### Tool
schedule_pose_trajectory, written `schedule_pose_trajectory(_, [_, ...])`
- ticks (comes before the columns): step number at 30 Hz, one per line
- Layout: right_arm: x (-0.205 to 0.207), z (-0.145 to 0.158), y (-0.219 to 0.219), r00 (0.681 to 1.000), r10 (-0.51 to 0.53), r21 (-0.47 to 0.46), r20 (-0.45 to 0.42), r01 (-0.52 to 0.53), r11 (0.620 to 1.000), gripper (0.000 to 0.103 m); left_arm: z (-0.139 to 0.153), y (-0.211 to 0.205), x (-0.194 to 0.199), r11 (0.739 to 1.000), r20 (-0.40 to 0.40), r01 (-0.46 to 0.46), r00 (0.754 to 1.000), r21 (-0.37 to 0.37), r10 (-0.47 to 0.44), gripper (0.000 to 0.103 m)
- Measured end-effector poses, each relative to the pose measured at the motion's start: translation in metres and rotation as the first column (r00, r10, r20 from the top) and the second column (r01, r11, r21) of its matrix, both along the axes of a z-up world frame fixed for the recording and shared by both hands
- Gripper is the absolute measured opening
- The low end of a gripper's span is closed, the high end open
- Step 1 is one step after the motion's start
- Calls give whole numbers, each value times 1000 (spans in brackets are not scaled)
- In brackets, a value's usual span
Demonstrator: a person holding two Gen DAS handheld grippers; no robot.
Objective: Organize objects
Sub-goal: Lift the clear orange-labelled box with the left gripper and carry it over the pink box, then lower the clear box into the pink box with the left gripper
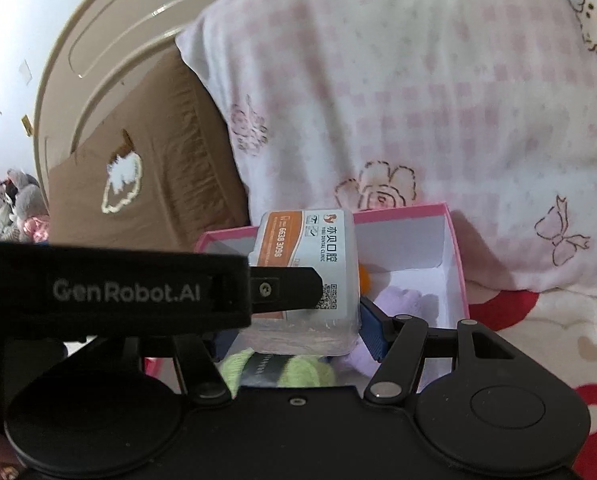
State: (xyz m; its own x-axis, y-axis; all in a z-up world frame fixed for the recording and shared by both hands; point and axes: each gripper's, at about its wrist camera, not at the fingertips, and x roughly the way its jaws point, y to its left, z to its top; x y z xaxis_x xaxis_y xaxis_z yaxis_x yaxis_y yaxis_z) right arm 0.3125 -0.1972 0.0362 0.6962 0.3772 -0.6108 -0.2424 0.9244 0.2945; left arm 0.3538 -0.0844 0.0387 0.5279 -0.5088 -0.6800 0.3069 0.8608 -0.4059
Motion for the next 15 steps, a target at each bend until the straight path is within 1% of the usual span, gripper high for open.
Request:
schedule_pose_trajectory(3, [13,-19,-6,1000,7,12,-12,-7,1000,67,-19,-7,13,1000,-22,-4,1000,-1,4,44])
schedule_pose_trajectory(5, [24,-31,-12,999,5,31,-36,-4,1000,67,-32,-10,21,1000,-35,-13,999,-5,13,45])
schedule_pose_trajectory(7, [32,-40,-12,998,-3,29,-55,4,1000,67,-42,-11,28,1000,-59,-25,998,-8,25,46])
schedule_pose_trajectory(10, [39,-50,-4,998,-3,-19,-65,2,1000,67,-53,-12,37,999,-84,-31,996,-10,30,46])
schedule_pose_trajectory(15, [48,-62,3,996,-26,-67,-80,20,998,67,-71,-11,53,998,-133,-39,991,-44,33,46])
